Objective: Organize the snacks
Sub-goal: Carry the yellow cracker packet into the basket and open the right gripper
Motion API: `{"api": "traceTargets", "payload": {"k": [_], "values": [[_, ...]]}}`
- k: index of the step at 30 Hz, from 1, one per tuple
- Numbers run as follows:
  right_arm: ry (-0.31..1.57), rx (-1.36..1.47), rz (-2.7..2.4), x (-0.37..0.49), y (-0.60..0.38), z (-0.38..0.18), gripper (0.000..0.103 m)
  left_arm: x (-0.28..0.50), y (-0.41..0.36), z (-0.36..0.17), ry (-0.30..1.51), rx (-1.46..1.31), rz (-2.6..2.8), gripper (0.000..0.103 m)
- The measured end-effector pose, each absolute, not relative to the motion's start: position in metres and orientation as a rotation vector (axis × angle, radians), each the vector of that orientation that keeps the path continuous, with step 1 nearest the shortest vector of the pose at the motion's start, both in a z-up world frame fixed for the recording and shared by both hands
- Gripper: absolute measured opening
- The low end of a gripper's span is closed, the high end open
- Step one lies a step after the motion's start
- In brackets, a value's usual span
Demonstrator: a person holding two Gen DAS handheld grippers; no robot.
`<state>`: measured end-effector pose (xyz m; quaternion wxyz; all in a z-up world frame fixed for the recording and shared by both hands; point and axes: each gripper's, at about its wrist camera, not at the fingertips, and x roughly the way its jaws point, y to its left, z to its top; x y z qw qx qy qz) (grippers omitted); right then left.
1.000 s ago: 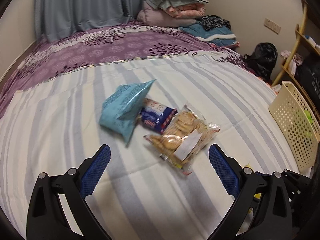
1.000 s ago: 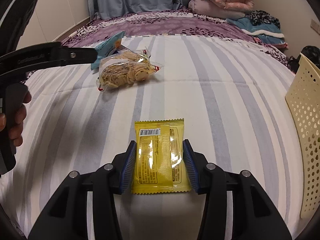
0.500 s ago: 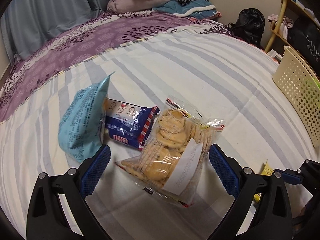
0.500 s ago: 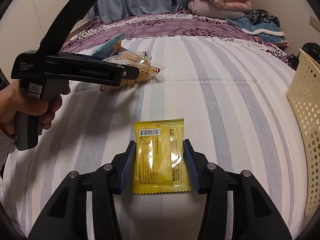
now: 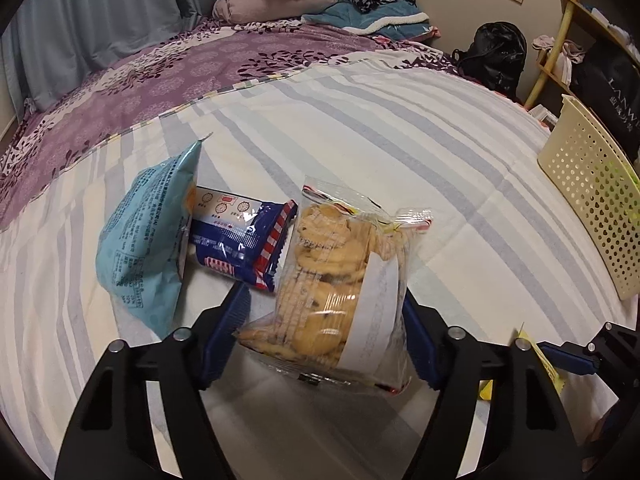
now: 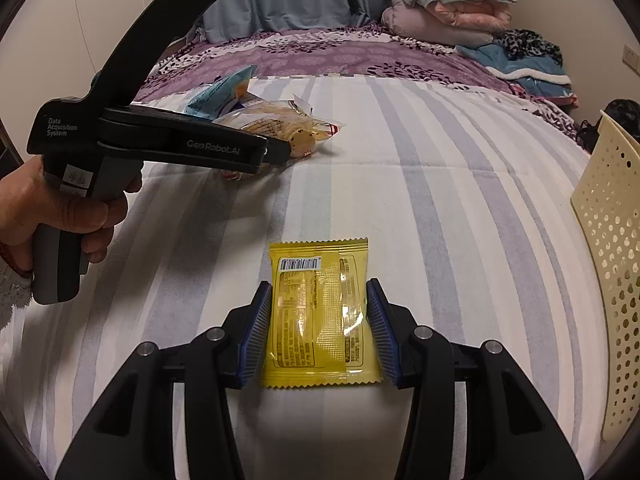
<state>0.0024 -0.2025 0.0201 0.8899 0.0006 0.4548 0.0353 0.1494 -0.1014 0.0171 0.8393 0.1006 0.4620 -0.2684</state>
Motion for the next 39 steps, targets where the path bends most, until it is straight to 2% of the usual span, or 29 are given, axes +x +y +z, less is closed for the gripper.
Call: {"api": "traceTargets", "payload": {"k": [19, 39], "values": [[0.868, 0.072, 0.096, -0.028, -0.214, 0.048, 0.047, 0.09, -0.076, 0.067, 0.898, 0.152, -0.497, 0.071], [0.652, 0.17, -0.105, -0.081, -0.309, 0.114, 0.047, 0.034, -0.121, 0.13, 0.76, 0.237, -0.545, 0.071]]}}
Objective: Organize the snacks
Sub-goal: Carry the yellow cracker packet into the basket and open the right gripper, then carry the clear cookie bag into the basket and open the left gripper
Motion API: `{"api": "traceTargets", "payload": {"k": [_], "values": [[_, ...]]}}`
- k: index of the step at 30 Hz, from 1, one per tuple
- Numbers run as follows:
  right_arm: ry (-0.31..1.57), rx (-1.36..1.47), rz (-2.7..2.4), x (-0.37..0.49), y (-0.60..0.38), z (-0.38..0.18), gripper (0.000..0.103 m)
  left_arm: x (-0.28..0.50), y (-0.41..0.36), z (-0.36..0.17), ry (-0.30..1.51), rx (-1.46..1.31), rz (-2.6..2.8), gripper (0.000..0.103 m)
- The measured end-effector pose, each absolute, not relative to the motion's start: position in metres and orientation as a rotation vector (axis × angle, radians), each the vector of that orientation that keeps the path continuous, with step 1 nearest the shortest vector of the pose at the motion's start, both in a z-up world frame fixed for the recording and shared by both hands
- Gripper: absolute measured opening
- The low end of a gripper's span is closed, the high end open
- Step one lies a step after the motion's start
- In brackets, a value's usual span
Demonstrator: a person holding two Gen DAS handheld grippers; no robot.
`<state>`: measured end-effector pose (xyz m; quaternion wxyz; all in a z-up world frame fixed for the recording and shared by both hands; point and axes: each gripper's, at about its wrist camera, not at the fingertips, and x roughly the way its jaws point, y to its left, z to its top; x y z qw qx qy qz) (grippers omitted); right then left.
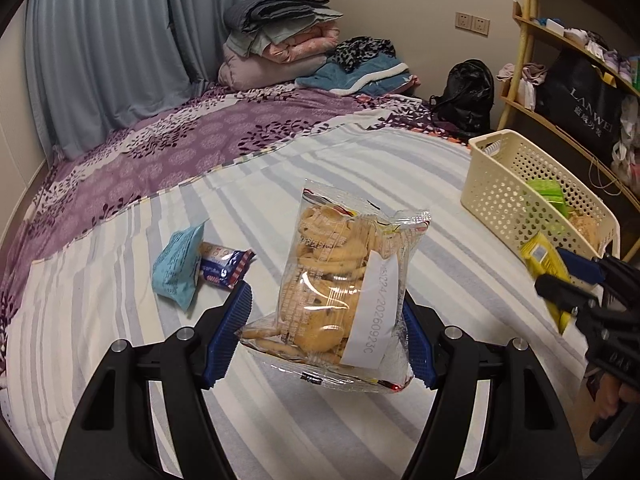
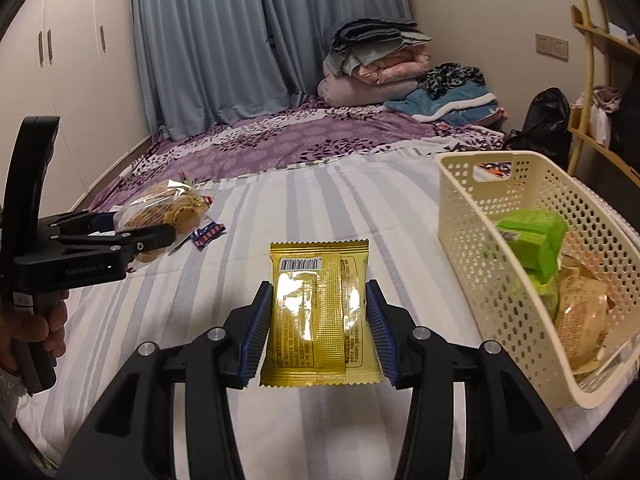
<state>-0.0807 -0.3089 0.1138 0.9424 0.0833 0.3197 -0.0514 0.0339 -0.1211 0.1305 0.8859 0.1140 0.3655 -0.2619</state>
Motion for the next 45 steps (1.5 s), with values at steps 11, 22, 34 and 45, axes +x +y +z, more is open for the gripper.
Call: {"api": "traceTargets", "payload": {"k": [11, 22, 34, 45], "values": [[0.574, 0.227, -0.263, -0.114, -0.374, 0.128, 0.047, 0.011, -0.156, 0.146, 0.716, 0.286, -0.603, 0.072], [0.513, 0.305, -0.439, -0.147, -0.453, 0.137, 0.047, -0.006, -0.189, 0.153, 0.702, 0.329, -0.661, 0.072], [0.537, 0.382, -0.488, -0.14, -0.511, 0.118, 0.067, -0.02, -0.219, 0.157, 0.693, 0.38, -0.71, 0.072], [0.5, 0.396, -0.537, -0.168, -0.519, 0.113, 0.076, -0.03, -0.256, 0.161, 0.687, 0.409, -0.785, 0.072]]}}
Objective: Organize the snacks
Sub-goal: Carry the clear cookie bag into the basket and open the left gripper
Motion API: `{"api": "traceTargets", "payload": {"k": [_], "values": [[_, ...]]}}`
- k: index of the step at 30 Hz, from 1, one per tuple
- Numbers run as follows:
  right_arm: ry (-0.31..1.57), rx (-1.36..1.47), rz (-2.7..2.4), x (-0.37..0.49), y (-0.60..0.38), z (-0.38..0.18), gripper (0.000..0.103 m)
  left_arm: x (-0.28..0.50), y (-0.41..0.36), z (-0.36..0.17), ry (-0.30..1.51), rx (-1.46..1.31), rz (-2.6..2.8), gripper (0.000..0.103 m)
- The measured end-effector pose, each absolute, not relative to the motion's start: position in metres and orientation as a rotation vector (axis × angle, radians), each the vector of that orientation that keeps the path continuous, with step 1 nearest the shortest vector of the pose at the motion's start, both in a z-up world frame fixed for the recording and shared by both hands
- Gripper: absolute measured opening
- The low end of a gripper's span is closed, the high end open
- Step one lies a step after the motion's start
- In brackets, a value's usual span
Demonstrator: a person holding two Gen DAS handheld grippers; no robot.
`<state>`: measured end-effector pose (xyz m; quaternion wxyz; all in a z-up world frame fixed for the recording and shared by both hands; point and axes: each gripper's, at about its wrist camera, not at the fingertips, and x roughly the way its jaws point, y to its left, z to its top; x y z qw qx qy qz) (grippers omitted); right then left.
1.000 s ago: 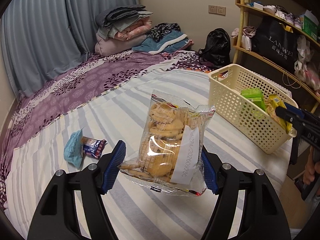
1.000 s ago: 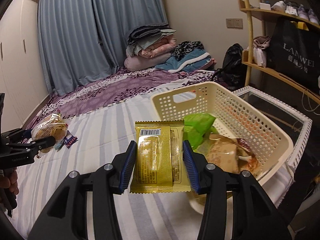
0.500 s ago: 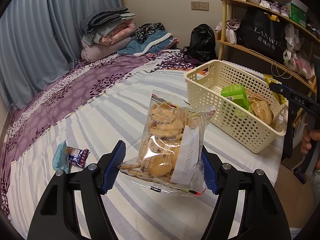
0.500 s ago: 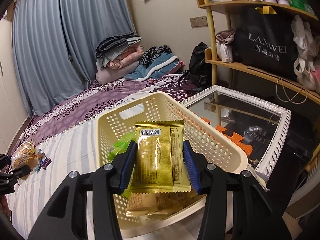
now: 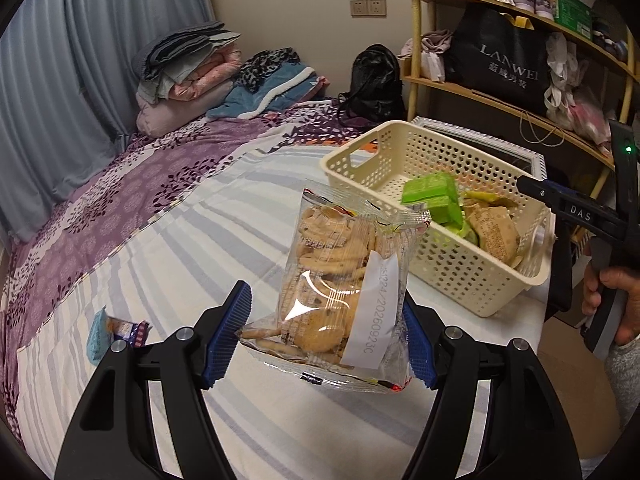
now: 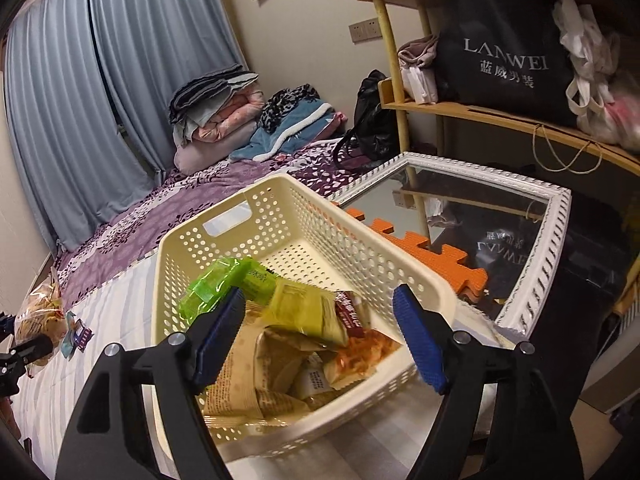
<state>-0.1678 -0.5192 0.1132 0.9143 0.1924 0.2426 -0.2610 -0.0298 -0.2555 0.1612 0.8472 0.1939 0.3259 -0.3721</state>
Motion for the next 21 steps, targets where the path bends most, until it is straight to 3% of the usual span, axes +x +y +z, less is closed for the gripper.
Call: {"api": "traceTargets", "payload": {"k": [21], "values": [[0.456, 0.398, -0.619, -0.229, -0.528, 0.117, 0.076, -0.054, -0.391, 0.158, 0.691, 0.427, -1.023, 0.072]]}}
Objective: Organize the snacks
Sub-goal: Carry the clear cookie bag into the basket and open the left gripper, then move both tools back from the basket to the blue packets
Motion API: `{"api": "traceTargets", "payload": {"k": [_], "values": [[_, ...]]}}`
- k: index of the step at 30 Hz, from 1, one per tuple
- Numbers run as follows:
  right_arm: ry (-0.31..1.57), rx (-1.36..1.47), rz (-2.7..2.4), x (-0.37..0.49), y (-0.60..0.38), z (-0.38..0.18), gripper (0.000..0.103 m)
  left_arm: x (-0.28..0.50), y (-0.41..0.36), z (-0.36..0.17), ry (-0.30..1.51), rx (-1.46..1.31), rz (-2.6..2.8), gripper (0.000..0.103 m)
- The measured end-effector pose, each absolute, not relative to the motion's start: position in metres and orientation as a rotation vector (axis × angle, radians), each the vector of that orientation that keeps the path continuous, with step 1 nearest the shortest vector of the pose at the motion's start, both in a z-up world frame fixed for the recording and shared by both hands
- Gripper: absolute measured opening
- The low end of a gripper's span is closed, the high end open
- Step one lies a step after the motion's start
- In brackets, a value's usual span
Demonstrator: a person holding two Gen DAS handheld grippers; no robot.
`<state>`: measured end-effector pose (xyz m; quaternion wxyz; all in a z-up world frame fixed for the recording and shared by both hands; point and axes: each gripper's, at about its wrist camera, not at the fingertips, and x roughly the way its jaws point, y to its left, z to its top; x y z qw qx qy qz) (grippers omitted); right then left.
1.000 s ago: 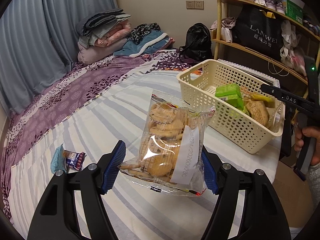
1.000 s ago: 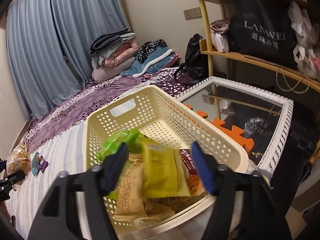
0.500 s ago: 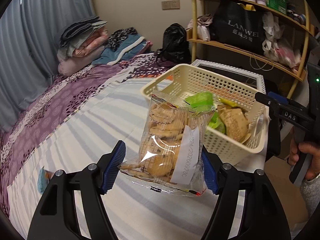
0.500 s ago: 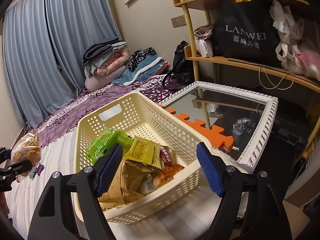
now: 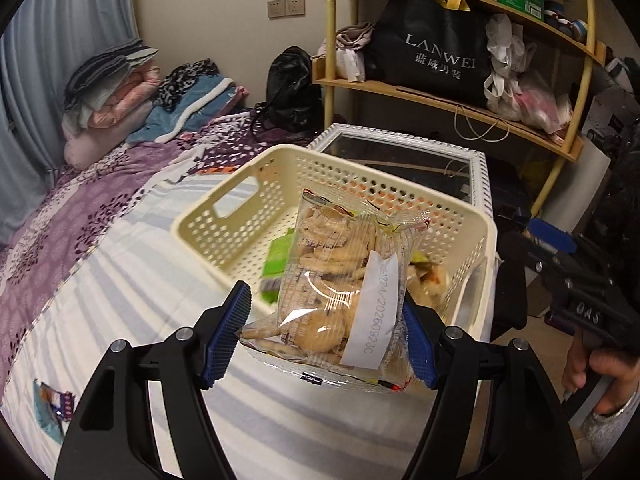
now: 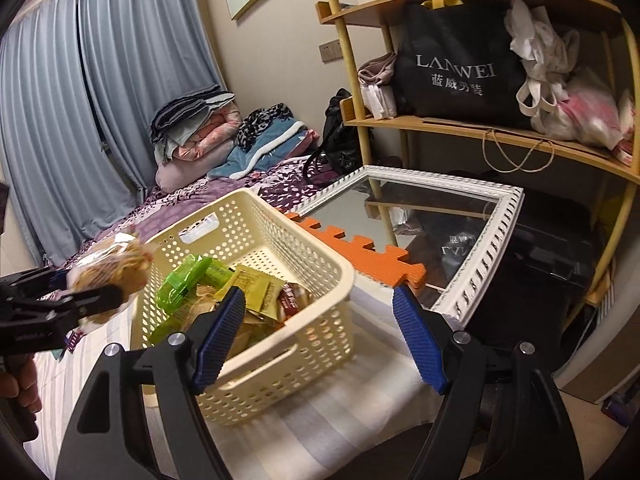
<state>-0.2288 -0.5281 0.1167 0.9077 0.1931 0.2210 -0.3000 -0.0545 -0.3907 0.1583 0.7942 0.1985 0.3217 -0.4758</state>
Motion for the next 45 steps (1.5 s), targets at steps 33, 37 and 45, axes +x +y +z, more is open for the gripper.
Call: {"api": "traceTargets", "payload": {"k": [33, 37, 45], "values": [[0.592, 0.217, -0.447, -0.152, -0.484, 0.124, 0.08, -0.031, -0.331, 0.162, 0.702, 0.32, -0.911, 0.097], [0.663, 0.206, -0.414, -0.134, -0.486, 0.119, 0.08, -0.03, -0.315, 0.163, 0.71, 0.306, -0.891, 0.097], [0.789, 0.232, -0.433, -0.105, -0.508, 0.113, 0.08, -0.021, -0.276, 0.161, 0.735, 0.261, -0.816, 0.097]]}}
